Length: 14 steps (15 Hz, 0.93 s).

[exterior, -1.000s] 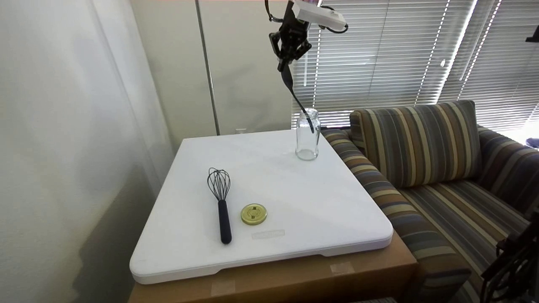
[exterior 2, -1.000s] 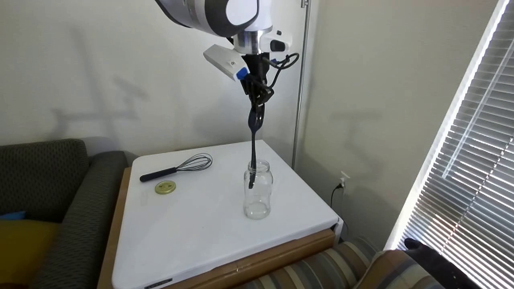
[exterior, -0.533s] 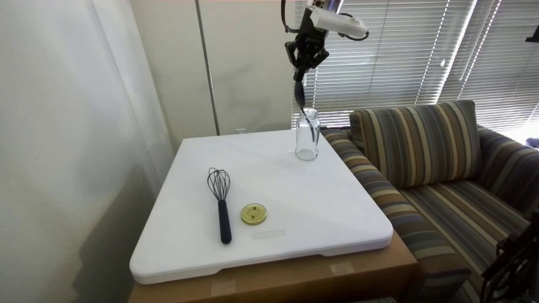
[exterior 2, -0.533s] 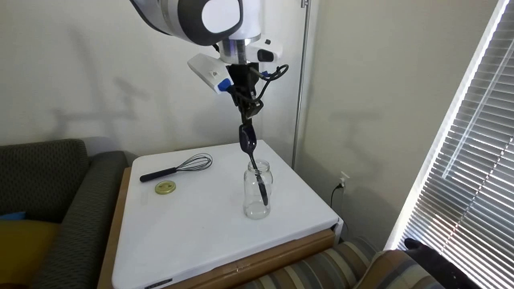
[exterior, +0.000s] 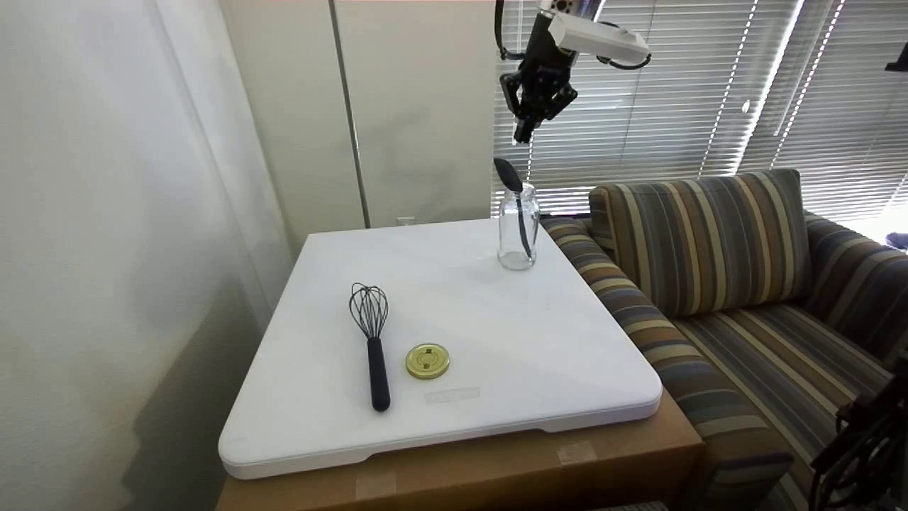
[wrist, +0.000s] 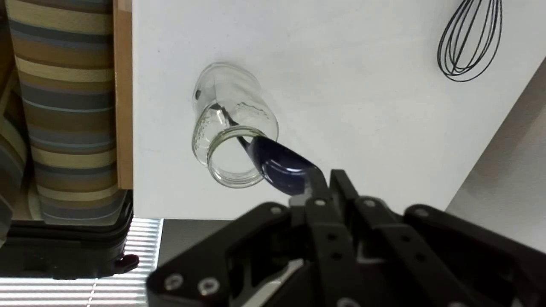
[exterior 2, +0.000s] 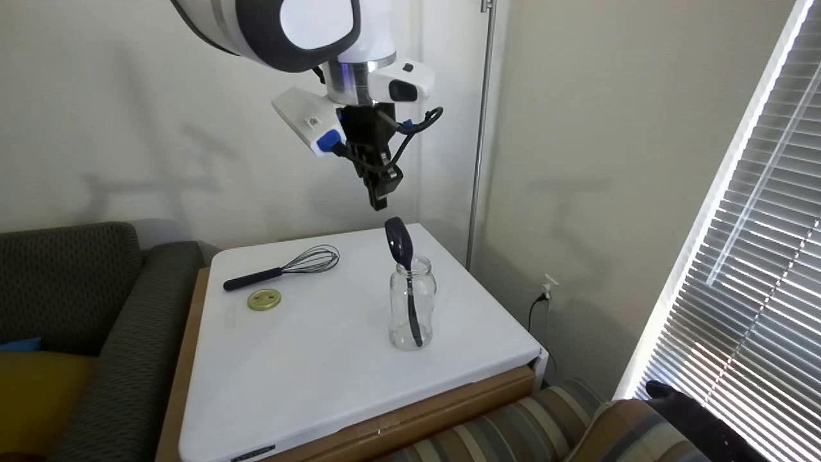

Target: Put the spoon in the glass jar

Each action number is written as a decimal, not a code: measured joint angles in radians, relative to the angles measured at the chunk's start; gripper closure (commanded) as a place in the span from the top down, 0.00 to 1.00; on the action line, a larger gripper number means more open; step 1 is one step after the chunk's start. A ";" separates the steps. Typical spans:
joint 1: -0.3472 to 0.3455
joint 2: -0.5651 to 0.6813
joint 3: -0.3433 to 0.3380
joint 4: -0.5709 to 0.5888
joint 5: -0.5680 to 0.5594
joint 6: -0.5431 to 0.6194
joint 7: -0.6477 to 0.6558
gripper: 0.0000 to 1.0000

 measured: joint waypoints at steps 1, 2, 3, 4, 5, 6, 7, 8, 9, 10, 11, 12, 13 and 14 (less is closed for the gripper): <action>0.004 -0.011 -0.004 -0.015 -0.003 0.004 0.000 0.30; 0.010 -0.019 -0.009 -0.026 -0.008 0.006 0.000 0.31; 0.017 -0.029 -0.016 -0.036 -0.013 0.006 0.000 0.37; 0.027 -0.039 -0.024 -0.044 -0.023 0.006 0.003 0.43; 0.037 -0.047 -0.032 -0.050 -0.037 0.005 0.009 0.51; 0.050 -0.059 -0.042 -0.057 -0.058 0.003 0.020 0.57; 0.063 -0.068 -0.051 -0.061 -0.081 0.002 0.035 0.65; 0.077 -0.077 -0.059 -0.064 -0.108 -0.001 0.053 0.71; 0.090 -0.087 -0.068 -0.067 -0.135 -0.008 0.072 0.79; 0.104 -0.096 -0.076 -0.068 -0.163 -0.023 0.094 0.85; 0.117 -0.105 -0.084 -0.067 -0.190 -0.051 0.115 0.92; 0.129 -0.115 -0.091 -0.065 -0.217 -0.092 0.136 0.98; 0.138 -0.121 -0.095 -0.059 -0.239 -0.142 0.153 1.00; 0.145 -0.126 -0.096 -0.048 -0.250 -0.203 0.158 1.00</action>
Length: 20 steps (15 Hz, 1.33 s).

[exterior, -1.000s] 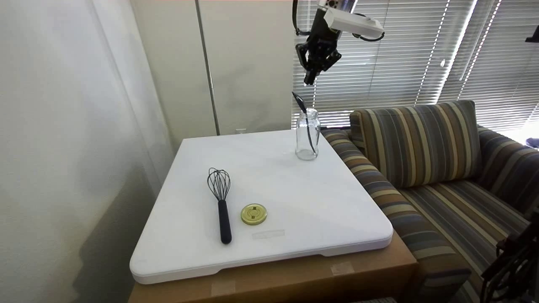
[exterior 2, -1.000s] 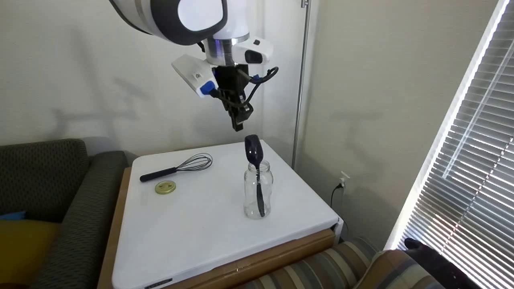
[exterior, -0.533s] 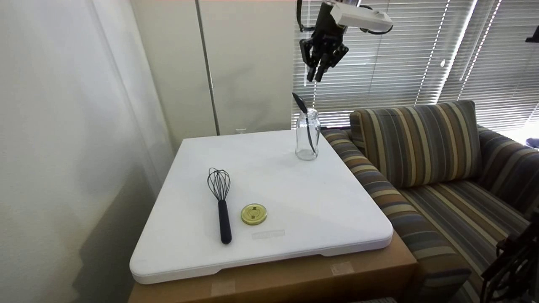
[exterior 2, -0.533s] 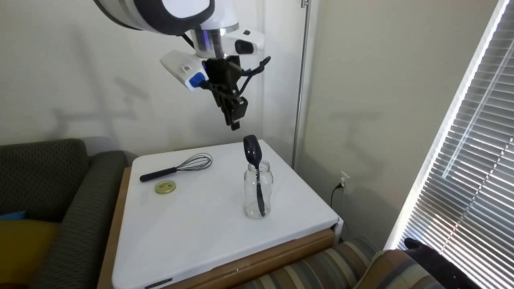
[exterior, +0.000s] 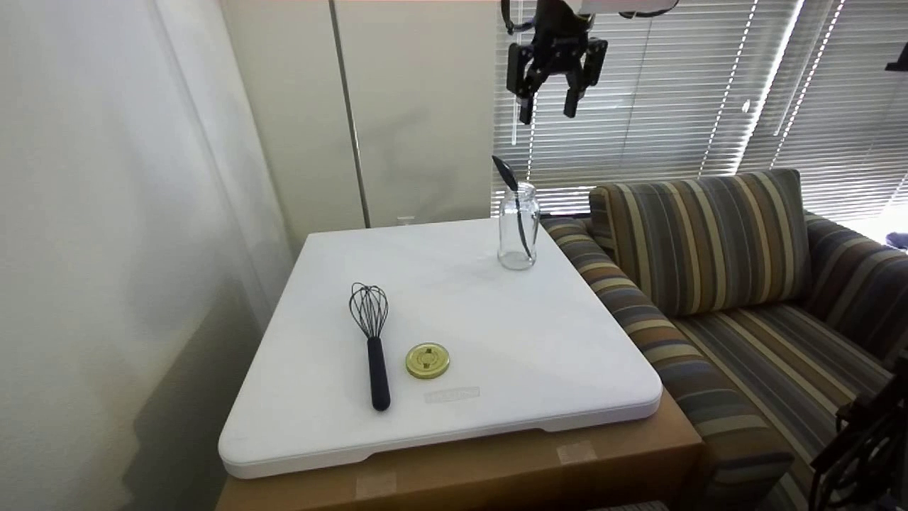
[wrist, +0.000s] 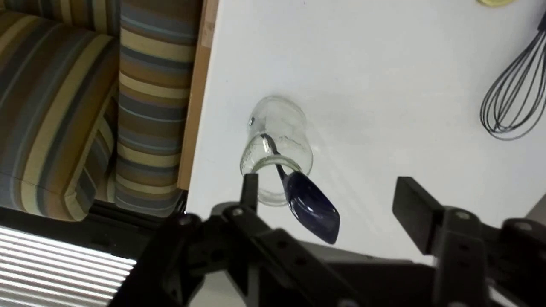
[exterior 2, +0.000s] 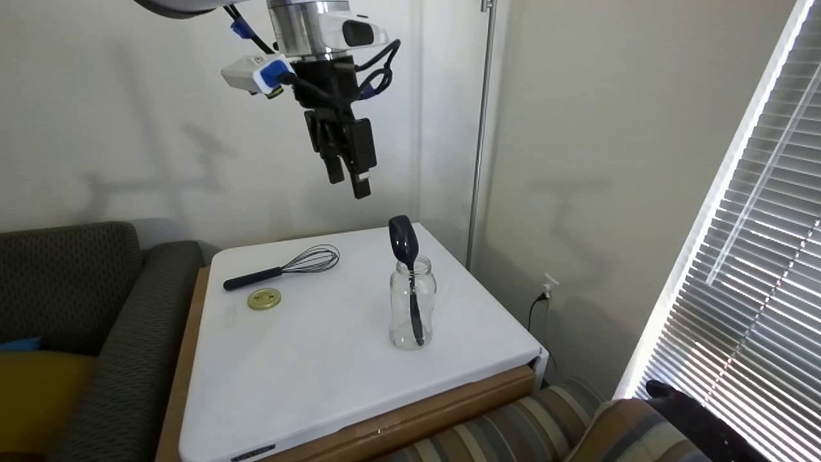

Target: Put the spoon in the glass jar

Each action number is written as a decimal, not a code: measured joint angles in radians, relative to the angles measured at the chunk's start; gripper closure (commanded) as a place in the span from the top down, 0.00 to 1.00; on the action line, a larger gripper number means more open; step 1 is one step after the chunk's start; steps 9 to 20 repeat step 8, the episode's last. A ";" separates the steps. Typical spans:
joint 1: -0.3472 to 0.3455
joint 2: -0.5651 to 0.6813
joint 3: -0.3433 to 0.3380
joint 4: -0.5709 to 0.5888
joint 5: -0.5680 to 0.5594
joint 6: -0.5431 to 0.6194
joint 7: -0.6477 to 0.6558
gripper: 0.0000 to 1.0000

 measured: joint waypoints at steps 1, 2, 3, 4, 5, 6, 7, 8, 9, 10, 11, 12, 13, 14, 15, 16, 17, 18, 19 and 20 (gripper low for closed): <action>0.005 -0.001 0.000 0.015 -0.001 -0.067 0.000 0.95; 0.009 -0.001 0.001 0.032 -0.001 -0.130 -0.001 1.00; 0.011 -0.001 0.003 0.046 -0.001 -0.173 -0.001 1.00; 0.012 -0.001 0.004 0.054 -0.001 -0.191 -0.001 1.00; 0.012 -0.001 0.004 0.056 -0.001 -0.195 -0.001 1.00; 0.012 -0.001 0.004 0.056 -0.001 -0.196 -0.001 1.00; 0.012 0.000 0.004 0.056 -0.001 -0.196 -0.001 1.00; 0.012 0.000 0.004 0.056 -0.001 -0.196 -0.001 1.00; 0.012 0.000 0.004 0.056 -0.001 -0.196 -0.001 1.00; 0.012 0.000 0.004 0.056 -0.001 -0.196 -0.001 1.00; 0.012 0.000 0.004 0.056 -0.001 -0.196 -0.001 1.00; 0.012 0.000 0.004 0.056 -0.001 -0.196 -0.001 1.00; 0.012 0.000 0.004 0.056 -0.001 -0.196 -0.001 1.00; 0.012 0.000 0.004 0.056 -0.001 -0.196 -0.001 1.00; 0.012 0.000 0.004 0.056 -0.001 -0.196 -0.001 1.00; 0.012 0.000 0.004 0.056 -0.001 -0.196 -0.001 1.00; 0.012 0.000 0.004 0.056 -0.001 -0.196 -0.001 1.00; 0.012 0.000 0.004 0.056 -0.001 -0.196 -0.001 1.00; 0.012 0.000 0.004 0.056 -0.001 -0.196 -0.001 1.00; 0.012 0.000 0.004 0.056 -0.001 -0.196 -0.001 1.00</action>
